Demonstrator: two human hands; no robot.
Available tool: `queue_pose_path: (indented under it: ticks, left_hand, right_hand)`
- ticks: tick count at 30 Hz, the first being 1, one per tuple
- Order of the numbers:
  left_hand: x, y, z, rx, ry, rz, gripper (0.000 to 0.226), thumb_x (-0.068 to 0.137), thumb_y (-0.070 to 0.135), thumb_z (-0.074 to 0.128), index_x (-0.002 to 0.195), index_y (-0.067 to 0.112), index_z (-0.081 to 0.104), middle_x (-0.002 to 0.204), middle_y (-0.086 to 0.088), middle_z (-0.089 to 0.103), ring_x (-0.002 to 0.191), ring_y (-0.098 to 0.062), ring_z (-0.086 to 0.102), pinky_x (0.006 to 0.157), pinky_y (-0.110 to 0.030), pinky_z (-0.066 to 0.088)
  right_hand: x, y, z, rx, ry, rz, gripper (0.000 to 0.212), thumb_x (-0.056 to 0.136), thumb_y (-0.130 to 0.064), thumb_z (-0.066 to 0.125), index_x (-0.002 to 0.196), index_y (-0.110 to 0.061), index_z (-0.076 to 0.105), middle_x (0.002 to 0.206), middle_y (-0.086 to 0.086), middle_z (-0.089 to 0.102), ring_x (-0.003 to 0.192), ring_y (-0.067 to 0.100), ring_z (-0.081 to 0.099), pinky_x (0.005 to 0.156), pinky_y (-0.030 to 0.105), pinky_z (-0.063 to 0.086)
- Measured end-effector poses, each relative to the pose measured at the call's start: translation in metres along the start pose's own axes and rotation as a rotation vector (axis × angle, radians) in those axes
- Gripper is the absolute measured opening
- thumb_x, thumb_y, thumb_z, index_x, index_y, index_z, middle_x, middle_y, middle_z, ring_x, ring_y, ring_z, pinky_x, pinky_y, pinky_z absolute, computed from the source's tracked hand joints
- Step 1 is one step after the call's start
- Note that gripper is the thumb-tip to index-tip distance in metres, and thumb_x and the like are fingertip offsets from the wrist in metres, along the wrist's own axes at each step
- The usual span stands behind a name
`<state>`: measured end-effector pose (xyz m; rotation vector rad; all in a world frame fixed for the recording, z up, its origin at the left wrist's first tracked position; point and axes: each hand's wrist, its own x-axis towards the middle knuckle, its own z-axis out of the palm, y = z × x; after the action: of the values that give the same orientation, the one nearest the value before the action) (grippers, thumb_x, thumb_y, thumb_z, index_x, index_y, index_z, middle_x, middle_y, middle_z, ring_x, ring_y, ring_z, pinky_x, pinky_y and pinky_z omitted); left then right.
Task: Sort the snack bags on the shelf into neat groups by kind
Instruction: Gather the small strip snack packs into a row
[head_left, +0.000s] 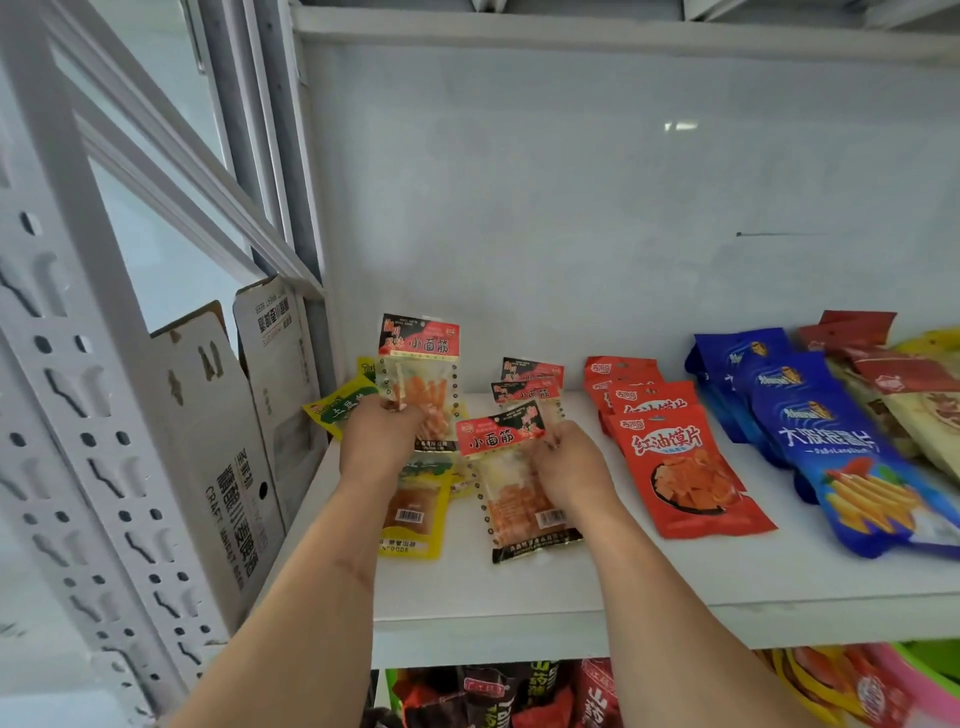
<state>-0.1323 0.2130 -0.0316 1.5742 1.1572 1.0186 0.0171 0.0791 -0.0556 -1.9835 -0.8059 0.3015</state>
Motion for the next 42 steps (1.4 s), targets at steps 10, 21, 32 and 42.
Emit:
queue_pose_path:
  ticks: [10, 21, 32, 42]
  left_hand:
    - [-0.019, 0.008, 0.035, -0.253, -0.029, -0.169, 0.035, 0.088, 0.033, 0.077, 0.115, 0.014, 0.066, 0.106, -0.003, 0.074, 0.095, -0.029, 0.072, 0.084, -0.045, 0.061]
    - [-0.035, 0.000, 0.069, -0.170, -0.098, -0.194, 0.013, 0.098, 0.017, 0.063, 0.100, 0.006, 0.055, 0.090, -0.008, 0.065, 0.070, -0.019, 0.061, 0.054, -0.030, 0.049]
    - [-0.051, 0.006, 0.092, -0.167, -0.198, -0.195, 0.017, 0.094, 0.017, 0.066, 0.090, 0.013, 0.050, 0.108, -0.019, 0.067, 0.095, -0.034, 0.070, 0.086, -0.056, 0.060]
    - [-0.085, -0.013, 0.091, 0.052, -0.240, -0.116, 0.031, 0.095, 0.022, 0.065, 0.123, 0.013, 0.054, 0.101, -0.004, 0.067, 0.080, -0.024, 0.064, 0.072, -0.036, 0.056]
  right_hand:
    - [0.026, 0.023, -0.035, 0.040, 0.148, 0.108, 0.022, 0.103, -0.027, 0.051, 0.119, -0.011, 0.053, 0.107, 0.007, 0.067, 0.088, 0.024, 0.066, 0.075, 0.040, 0.056]
    - [0.052, 0.038, -0.014, -0.076, 0.125, 0.121, 0.026, 0.103, -0.024, 0.049, 0.117, -0.003, 0.056, 0.115, 0.015, 0.068, 0.090, 0.028, 0.060, 0.069, 0.029, 0.038]
    - [0.057, 0.035, -0.019, 0.099, 0.116, 0.142, 0.073, 0.104, -0.056, 0.013, 0.091, -0.007, 0.065, 0.084, 0.011, 0.067, 0.079, 0.026, 0.063, 0.066, 0.030, 0.041]
    - [0.062, 0.031, -0.018, 0.163, 0.033, 0.105, 0.079, 0.098, -0.069, 0.011, 0.138, -0.017, 0.055, 0.128, 0.012, 0.065, 0.119, 0.031, 0.060, 0.100, 0.038, 0.044]
